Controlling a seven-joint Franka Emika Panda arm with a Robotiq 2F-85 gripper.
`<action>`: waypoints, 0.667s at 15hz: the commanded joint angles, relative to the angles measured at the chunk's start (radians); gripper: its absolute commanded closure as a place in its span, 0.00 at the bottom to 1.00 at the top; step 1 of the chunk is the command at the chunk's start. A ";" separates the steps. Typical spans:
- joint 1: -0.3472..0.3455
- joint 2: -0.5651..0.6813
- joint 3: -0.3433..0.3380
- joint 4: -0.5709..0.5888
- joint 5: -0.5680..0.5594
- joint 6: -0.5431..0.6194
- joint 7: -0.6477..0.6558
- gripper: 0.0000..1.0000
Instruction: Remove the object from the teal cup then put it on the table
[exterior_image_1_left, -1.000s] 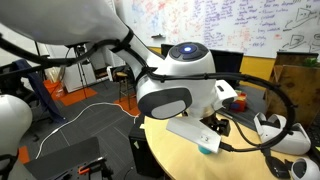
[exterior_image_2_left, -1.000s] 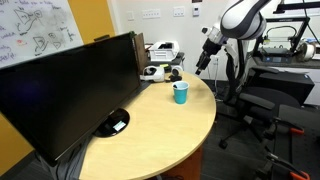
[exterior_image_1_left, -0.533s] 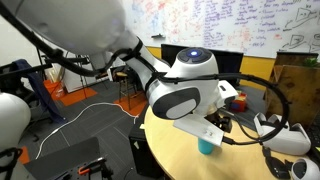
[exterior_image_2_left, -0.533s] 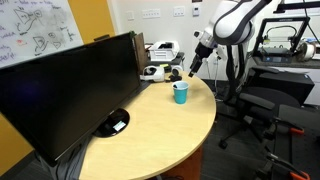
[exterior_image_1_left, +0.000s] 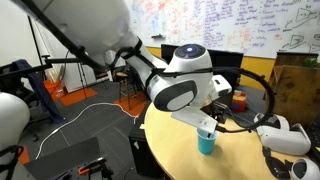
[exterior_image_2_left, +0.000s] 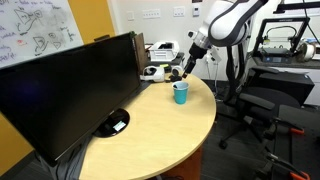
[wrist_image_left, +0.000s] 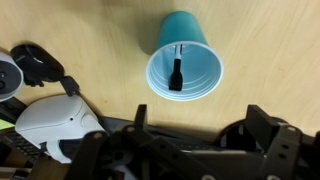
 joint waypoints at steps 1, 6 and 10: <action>0.047 0.061 -0.036 -0.018 -0.002 0.009 0.087 0.00; 0.037 0.092 -0.031 -0.034 -0.002 -0.011 0.153 0.25; 0.023 0.083 -0.021 -0.039 0.002 -0.025 0.170 0.46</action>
